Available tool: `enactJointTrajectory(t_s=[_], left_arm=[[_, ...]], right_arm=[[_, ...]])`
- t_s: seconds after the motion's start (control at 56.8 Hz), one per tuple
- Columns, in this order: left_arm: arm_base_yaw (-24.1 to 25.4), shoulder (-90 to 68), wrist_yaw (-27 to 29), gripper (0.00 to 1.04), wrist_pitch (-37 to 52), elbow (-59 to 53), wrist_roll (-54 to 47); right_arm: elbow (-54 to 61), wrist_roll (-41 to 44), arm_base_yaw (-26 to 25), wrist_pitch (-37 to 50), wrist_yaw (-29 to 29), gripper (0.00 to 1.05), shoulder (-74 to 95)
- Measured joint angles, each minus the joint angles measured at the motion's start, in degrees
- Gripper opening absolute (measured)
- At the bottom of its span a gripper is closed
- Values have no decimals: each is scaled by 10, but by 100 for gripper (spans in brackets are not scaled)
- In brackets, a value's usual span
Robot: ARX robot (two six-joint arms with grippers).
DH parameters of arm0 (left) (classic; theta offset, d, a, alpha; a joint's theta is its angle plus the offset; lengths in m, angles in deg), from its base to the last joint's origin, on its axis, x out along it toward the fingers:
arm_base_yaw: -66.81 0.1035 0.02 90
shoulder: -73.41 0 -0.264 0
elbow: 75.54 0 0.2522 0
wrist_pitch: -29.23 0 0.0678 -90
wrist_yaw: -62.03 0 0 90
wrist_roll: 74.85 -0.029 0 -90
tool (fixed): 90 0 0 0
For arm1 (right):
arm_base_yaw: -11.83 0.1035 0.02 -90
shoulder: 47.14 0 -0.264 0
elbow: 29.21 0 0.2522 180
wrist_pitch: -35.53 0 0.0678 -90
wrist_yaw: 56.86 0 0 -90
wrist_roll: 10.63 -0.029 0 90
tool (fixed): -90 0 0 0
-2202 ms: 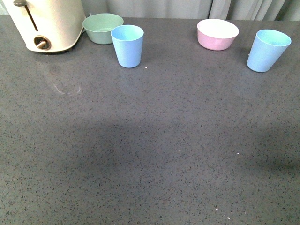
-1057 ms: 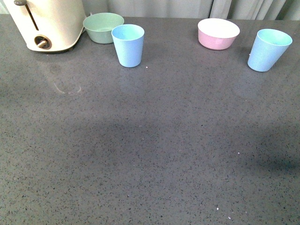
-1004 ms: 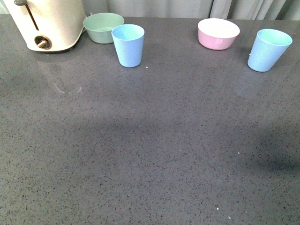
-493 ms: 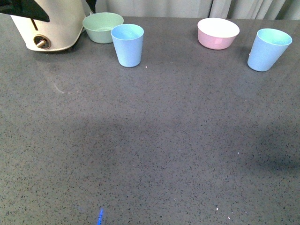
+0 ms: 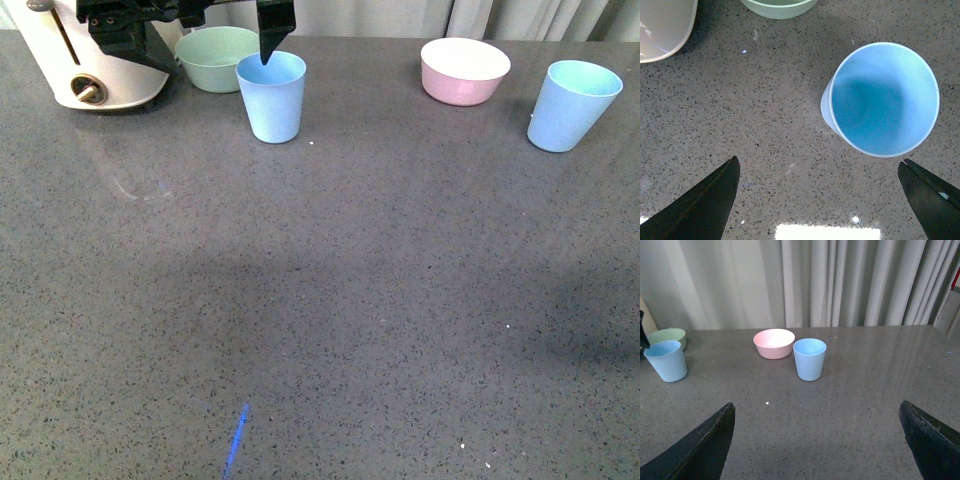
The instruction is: Stack blue cups with both arms
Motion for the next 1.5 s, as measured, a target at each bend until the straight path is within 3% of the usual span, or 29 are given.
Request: enactJointTrajectory(t_s=[0.388,0.669,1.286,1.497], left_arm=[[1,-105,16,96,-85,170,17],[-1,-155,18,94,-120,234,29],[-5,-203,10,2,-177,311,68],[-19,-161,12,2,-153,245,103]], right_arm=[[0,0,0,0,0,96,0],[0,0,0,0,0,96,0],[0,0,0,0,0,96,0],[0,0,0,0,0,96,0]])
